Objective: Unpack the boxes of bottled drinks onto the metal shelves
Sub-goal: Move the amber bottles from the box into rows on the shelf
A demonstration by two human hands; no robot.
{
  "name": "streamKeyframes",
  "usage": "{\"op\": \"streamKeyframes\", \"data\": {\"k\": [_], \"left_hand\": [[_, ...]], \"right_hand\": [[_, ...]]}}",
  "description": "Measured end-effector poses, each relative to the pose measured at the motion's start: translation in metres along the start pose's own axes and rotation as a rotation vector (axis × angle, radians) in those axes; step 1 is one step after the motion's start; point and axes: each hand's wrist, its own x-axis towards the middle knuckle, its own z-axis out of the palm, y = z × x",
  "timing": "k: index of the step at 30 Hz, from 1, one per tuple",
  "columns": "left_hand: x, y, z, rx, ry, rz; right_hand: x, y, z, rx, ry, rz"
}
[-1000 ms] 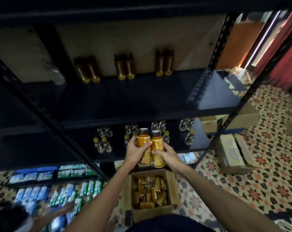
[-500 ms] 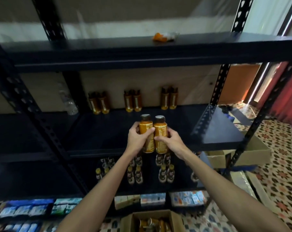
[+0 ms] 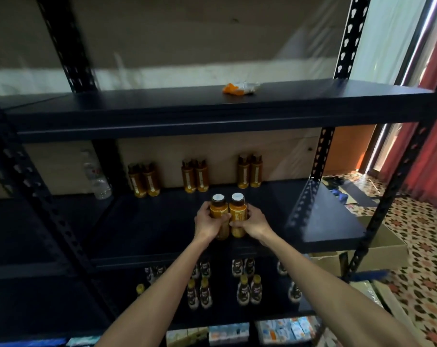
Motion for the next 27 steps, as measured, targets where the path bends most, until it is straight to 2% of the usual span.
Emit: {"op": "streamKeyframes", "data": {"k": [7,10,12,15,18,24,27], "left_hand": [[0.006,0.009,-0.004,0.075,-0.071,-0.007],[0.007,0.030,-0.015,0.139,0.009,0.068],[0.011,0.052,-0.023,0.292,0.047,0.129],[0.016,0.079,-0.029,0.613,-0.121,0.119],[0.021,0.092,-0.029,0.737,-0.212,0.135],[0.032,0.116,-0.037,0.928,-0.465,0.198],[0.031,0.115,-0.034,0.937,-0.361,0.154]], "right_hand": [[-0.001,-0.009,-0.012,-0.040,-0.061,-0.027],[-0.003,-0.030,-0.031,-0.065,-0.008,-0.136],[-0.003,-0.051,-0.043,-0.114,-0.005,-0.229],[-0.003,-0.080,-0.051,-0.338,-0.105,-0.277],[0.001,-0.092,-0.047,-0.617,-0.161,-0.263],[0.008,-0.092,-0.041,-0.688,-0.119,-0.195],[0.011,-0.090,-0.039,-0.658,-0.100,-0.170]]}}
